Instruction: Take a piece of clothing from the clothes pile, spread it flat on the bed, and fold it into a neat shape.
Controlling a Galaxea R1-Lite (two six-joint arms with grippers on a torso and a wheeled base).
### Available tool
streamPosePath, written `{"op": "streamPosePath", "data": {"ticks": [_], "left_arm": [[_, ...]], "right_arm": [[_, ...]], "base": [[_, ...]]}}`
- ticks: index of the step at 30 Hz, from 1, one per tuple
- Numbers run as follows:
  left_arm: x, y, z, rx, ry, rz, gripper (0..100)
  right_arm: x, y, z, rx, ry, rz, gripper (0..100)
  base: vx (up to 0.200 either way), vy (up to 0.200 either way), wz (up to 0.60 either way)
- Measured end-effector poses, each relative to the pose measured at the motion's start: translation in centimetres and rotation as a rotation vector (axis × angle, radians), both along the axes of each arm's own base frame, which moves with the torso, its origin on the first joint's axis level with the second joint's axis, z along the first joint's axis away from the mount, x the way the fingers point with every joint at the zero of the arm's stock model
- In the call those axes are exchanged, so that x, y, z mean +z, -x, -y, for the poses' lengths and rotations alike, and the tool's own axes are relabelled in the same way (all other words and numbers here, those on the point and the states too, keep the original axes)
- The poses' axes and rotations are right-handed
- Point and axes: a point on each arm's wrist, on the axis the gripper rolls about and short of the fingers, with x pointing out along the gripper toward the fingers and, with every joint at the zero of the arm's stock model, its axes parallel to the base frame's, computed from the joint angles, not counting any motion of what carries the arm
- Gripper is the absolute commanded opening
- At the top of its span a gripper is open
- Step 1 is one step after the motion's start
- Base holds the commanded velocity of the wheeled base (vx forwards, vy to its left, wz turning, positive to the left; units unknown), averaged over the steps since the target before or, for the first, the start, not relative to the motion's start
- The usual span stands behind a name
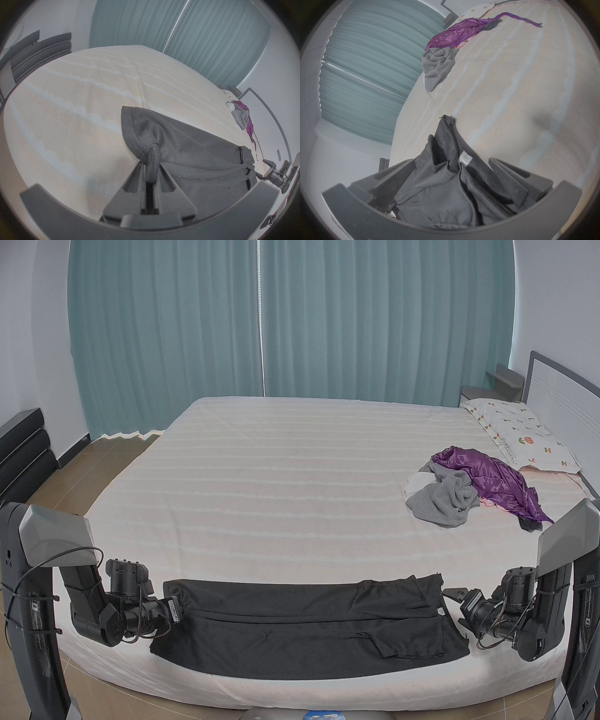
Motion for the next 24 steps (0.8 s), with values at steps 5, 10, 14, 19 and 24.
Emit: {"op": "streamPosePath", "data": {"ticks": [5, 10, 14, 19, 24], "left_arm": [[0.1, -0.3, 0.0, 0.011, 0.011, 0.01, 0], [0.3, -0.7, 0.0, 0.05, 0.049, 0.017, 0], [0.4, -1.0, 0.0, 0.059, 0.058, 0.027, 0], [0.5, -1.1, 0.1, 0.07, 0.07, 0.03, 0], [0.8, -1.1, 0.2, 0.077, 0.083, 0.035, 0]], "right_arm": [[0.0, 0.0, 0.0, 0.0, 0.0, -0.001, 100], [0.0, 0.0, 0.0, 0.0, 0.0, -0.001, 100], [0.0, 0.0, 0.0, 0.0, 0.0, -0.001, 100], [0.0, 0.0, 0.0, 0.0, 0.0, -0.002, 100], [0.0, 0.0, 0.0, 0.0, 0.0, -0.002, 100]], "base": [[0.0, 0.0, 0.0], [0.0, 0.0, 0.0], [0.0, 0.0, 0.0], [0.0, -0.04, 0.0], [0.0, -0.2, 0.0]]}}
